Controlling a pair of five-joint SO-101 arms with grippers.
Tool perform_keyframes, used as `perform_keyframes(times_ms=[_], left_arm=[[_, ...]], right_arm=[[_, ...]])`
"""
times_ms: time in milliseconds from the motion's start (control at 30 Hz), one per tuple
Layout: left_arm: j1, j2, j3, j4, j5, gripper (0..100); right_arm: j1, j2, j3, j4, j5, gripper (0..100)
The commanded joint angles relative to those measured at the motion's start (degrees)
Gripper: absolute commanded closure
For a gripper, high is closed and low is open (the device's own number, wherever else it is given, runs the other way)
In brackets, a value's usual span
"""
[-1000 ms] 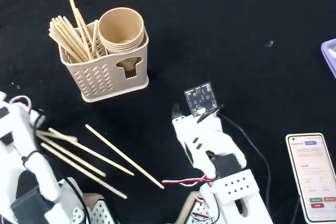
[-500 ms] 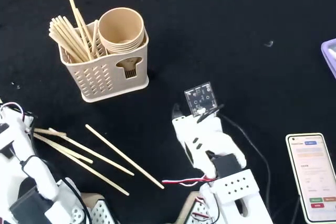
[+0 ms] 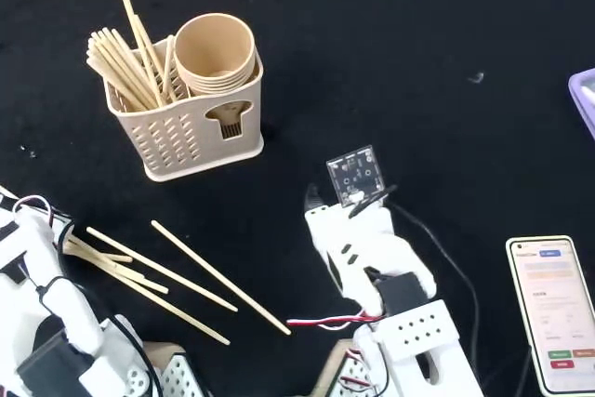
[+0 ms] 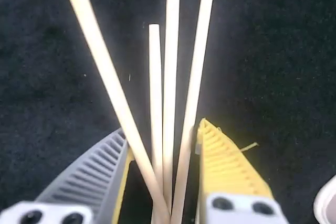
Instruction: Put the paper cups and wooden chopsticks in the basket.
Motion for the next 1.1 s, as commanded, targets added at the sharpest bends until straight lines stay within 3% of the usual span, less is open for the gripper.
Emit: perform_keyframes(times_ms=[0, 167, 533, 733, 867, 1067], left_arm=[[0.48, -0.35, -0.4, 0.35, 0.09, 83], [0.57, -0.35, -0.48, 0.26, -2.2, 96], [-0.75, -1.05, -4.97, 1.67, -2.55, 97], [-9.45, -0.97, -15.78, 10.9, -2.73, 97], [-14.46, -0.26, -17.63, 11.52, -7.56, 97], [-17.36, -0.26, -8.75, 11.16, -16.88, 96]], right_arm=[[0.88, -1.1, -0.48, -1.41, 0.62, 88.1], [0.88, -1.1, -0.48, -1.41, 0.62, 88.1], [0.88, -1.1, -0.48, -1.41, 0.62, 88.1], [0.79, -1.1, -0.48, -1.41, 0.62, 88.1], [0.79, -1.1, -0.48, -1.49, 0.62, 88.1], [0.79, -1.1, -0.48, -1.49, 0.62, 88.1]])
